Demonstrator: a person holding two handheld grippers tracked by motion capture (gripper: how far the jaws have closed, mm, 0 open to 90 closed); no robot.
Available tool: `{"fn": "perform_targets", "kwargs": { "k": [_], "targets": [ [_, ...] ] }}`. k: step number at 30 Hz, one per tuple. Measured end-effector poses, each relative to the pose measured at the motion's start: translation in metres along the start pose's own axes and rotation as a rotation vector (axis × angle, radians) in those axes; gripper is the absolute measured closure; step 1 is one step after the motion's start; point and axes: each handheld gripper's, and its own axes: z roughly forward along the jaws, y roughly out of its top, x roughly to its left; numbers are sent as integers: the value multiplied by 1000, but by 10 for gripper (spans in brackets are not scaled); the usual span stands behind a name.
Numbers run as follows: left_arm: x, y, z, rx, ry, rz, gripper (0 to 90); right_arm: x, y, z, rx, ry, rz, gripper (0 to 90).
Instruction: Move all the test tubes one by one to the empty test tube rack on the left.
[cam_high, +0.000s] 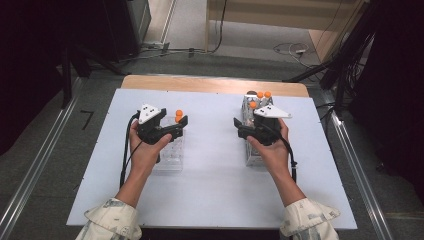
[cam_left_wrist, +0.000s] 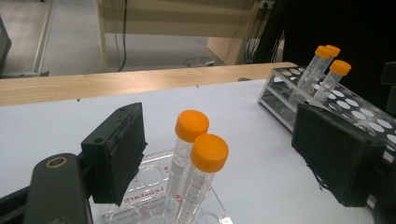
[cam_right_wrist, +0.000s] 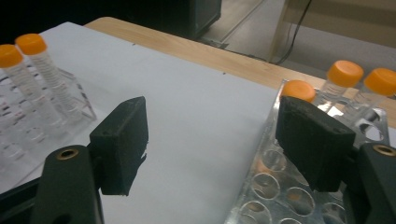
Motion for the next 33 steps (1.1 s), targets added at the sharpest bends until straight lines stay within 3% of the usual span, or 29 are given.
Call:
{"fn": "perform_targets", "kwargs": {
  "k": [7, 16, 25, 28, 33],
  "targets": [
    [0, 0, -2, -1, 8, 8, 182, -12, -2, 5, -3, -47, 25, 243],
    [2, -1, -3, -6, 10, 7, 182, -29, -6, 27, 23, -109, 58, 265],
    [2, 0, -4, -14, 7, -1, 183, -37, -2, 42, 93, -124, 59, 405],
    [1, 0, -4, -14, 8, 1, 183, -37, 2, 45, 113, -136, 28, 458],
    [1, 0, -4, -17, 7, 1, 183, -38, 4, 52, 165, -116, 19, 544]
  ]
}}
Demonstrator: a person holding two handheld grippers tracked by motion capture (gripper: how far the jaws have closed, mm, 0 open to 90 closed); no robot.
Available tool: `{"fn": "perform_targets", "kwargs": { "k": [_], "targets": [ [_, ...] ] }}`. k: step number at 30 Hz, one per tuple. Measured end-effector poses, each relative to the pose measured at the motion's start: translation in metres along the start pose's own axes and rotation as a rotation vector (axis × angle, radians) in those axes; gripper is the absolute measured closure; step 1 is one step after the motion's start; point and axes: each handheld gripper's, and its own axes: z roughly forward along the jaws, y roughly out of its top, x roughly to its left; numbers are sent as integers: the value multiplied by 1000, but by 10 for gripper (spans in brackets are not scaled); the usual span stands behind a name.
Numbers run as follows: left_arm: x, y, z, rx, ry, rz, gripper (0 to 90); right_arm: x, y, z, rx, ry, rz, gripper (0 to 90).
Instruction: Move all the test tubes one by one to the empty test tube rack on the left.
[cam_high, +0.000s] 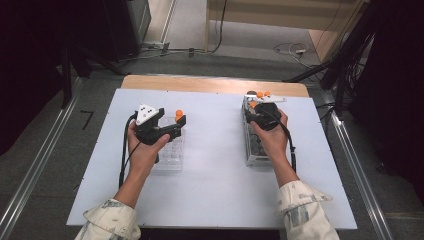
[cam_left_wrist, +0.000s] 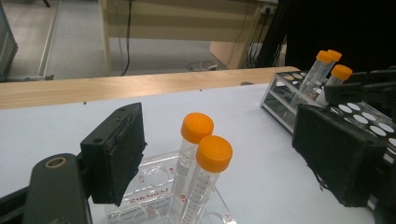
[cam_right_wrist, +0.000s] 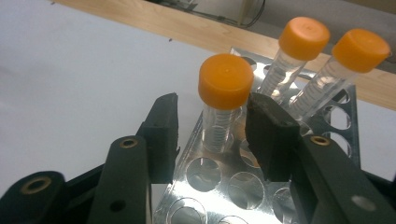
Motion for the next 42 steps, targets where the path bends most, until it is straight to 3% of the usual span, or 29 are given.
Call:
{"fn": "perform_targets", "kwargs": {
  "k": [10, 25, 42],
  "targets": [
    [0, 0, 0, 2, -1, 0, 184, -2, 3, 7, 43, 0, -5, 670],
    [-1, 0, 0, 3, -4, -3, 185, -3, 5, 13, 66, 4, 0, 718],
    [1, 1, -3, 3, 19, -22, 186, -6, 13, -13, -38, 5, 23, 720]
  ]
}}
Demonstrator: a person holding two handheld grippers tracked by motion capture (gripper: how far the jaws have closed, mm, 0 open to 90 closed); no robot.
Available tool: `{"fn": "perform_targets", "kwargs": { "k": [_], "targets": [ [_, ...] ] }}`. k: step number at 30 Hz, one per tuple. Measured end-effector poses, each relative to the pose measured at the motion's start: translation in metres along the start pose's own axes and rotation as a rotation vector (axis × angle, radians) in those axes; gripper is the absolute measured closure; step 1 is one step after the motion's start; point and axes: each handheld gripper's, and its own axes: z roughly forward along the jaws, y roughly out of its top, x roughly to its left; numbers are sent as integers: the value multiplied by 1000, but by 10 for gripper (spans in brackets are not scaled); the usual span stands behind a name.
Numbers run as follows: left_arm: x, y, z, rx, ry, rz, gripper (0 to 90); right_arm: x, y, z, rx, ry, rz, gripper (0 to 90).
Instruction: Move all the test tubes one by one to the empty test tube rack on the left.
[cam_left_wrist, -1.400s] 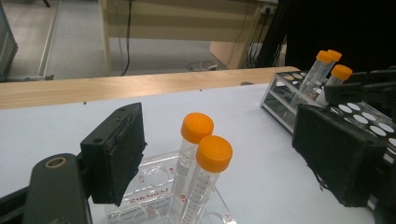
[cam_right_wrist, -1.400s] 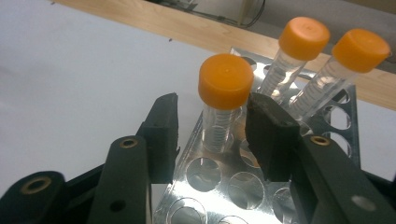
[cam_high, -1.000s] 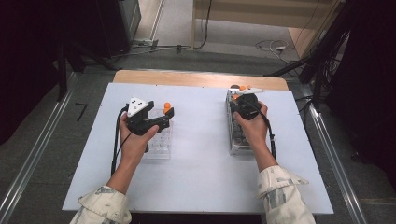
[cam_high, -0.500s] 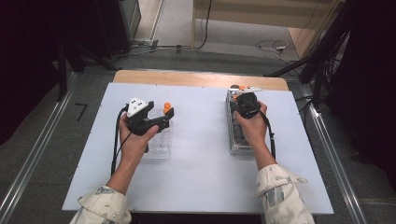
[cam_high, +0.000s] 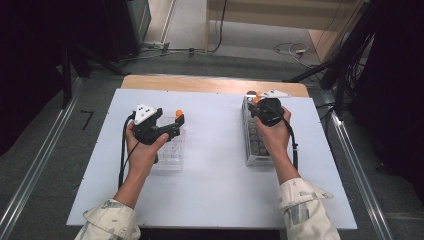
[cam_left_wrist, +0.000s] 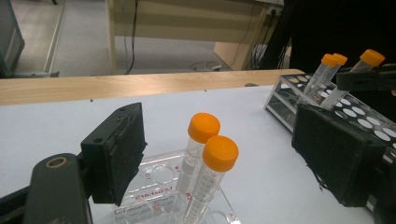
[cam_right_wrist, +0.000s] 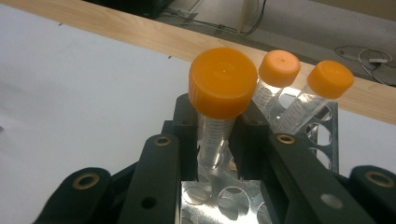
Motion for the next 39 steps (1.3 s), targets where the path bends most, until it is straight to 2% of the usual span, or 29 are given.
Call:
{"fn": "perform_targets", "kwargs": {
  "k": [14, 20, 24, 39],
  "targets": [
    [-1, 0, 0, -3, -8, -1, 185, 7, 13, -25, -68, -3, -30, 720],
    [-1, 1, -1, -7, -9, 1, 185, 22, 18, -38, -85, 46, -60, 720],
    [-2, 2, -2, -12, -11, 2, 185, 34, 18, -41, -88, 97, -68, 720],
    [-15, 8, -8, -38, -57, 17, 186, 80, 8, -34, -46, 235, -152, 720]
  ]
}}
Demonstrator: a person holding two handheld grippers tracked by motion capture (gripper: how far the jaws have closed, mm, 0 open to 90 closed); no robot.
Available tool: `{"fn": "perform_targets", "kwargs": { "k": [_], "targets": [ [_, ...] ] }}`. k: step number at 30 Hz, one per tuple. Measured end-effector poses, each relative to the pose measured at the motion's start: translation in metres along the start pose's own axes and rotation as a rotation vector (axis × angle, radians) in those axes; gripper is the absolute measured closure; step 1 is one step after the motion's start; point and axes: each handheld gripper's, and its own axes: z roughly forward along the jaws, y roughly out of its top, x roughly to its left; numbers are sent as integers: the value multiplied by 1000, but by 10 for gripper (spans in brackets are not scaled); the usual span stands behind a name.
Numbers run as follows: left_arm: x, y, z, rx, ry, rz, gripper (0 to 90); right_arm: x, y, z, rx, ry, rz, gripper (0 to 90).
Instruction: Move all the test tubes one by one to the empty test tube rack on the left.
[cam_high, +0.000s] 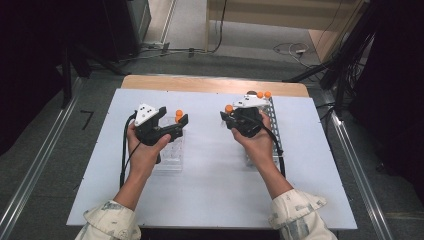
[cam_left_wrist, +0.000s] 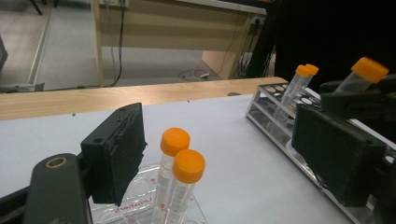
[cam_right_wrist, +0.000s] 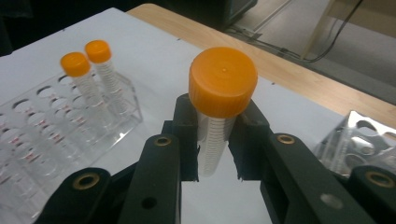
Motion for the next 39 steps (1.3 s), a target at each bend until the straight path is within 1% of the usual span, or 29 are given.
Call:
{"fn": "perform_targets", "kwargs": {
  "k": [7, 8, 11, 16, 21, 26, 32, 39],
  "targets": [
    [-8, 2, -1, -1, -29, 14, 186, 22, -5, 9, 21, 68, -32, 720],
    [-9, 2, -1, -1, -38, 15, 186, 25, -5, 10, 24, 78, -36, 720],
    [-14, 2, 0, 6, -60, 26, 186, 34, -6, 14, 39, 97, -49, 720],
    [-22, 1, 2, 14, -95, 44, 197, 44, -7, 19, 48, 120, -63, 721],
    [-29, -2, 5, 28, -127, 60, 208, 51, -10, 23, 52, 142, -63, 721],
    [-34, -4, 8, 46, -144, 75, 227, 56, -12, 26, 53, 160, -68, 720],
    [-36, -7, 11, 65, -163, 92, 244, 63, -12, 26, 52, 180, -67, 720],
    [-35, -9, 12, 78, -172, 93, 276, 67, -13, 26, 45, 195, -71, 720]
  ]
}}
